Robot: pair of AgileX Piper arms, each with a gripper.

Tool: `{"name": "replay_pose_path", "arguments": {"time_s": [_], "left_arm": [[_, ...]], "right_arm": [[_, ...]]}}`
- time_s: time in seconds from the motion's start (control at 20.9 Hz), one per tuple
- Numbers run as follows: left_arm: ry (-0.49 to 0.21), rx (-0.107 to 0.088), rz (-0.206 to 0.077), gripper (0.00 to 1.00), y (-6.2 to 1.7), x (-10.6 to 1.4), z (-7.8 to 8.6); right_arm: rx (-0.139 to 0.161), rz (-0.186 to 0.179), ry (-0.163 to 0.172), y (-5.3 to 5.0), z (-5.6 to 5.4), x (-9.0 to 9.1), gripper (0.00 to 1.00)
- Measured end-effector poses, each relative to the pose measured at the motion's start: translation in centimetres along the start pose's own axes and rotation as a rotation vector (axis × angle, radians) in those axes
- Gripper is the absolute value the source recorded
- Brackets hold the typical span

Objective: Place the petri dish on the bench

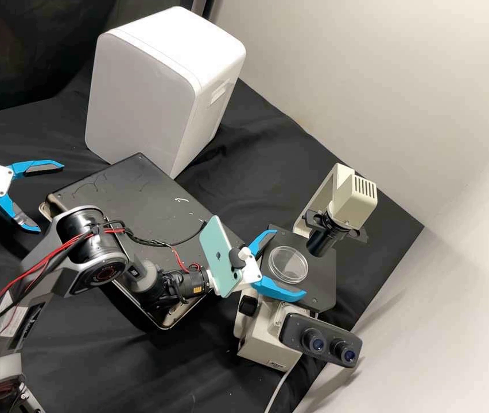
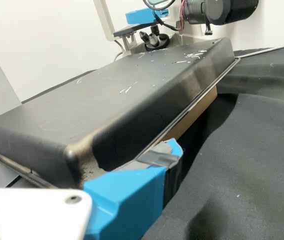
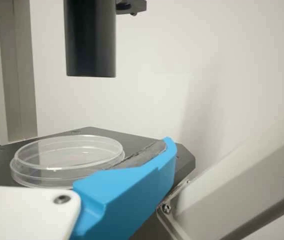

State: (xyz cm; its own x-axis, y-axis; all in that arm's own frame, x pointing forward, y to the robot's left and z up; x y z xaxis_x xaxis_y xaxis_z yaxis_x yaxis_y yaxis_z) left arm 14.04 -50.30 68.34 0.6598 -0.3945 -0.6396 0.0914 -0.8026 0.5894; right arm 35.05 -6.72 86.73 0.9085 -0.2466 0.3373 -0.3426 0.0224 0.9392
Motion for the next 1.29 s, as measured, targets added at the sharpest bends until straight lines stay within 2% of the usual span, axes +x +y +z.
{"name": "replay_pose_path", "arguments": {"time_s": [0.19, 0.57, 1.15, 1.29], "left_arm": [[0.000, 0.001, 0.005, 1.00, 0.11, 0.12, -0.02], [-0.001, -0.002, -0.015, 1.00, -0.27, 0.24, -0.01], [-0.001, -0.002, -0.014, 1.00, -0.25, 0.23, -0.01], [0.001, -0.002, -0.014, 1.00, -0.25, 0.23, -0.03]], "right_arm": [[-0.001, -0.001, 0.002, -0.01, -0.01, 0.00, 1.00], [0.000, -0.002, 0.004, 0.04, -0.15, 0.19, 1.00], [0.000, 0.000, 0.006, 0.07, -0.19, 0.24, 1.00], [-0.005, -0.014, 0.013, 0.63, -0.32, 0.26, 1.00]]}}
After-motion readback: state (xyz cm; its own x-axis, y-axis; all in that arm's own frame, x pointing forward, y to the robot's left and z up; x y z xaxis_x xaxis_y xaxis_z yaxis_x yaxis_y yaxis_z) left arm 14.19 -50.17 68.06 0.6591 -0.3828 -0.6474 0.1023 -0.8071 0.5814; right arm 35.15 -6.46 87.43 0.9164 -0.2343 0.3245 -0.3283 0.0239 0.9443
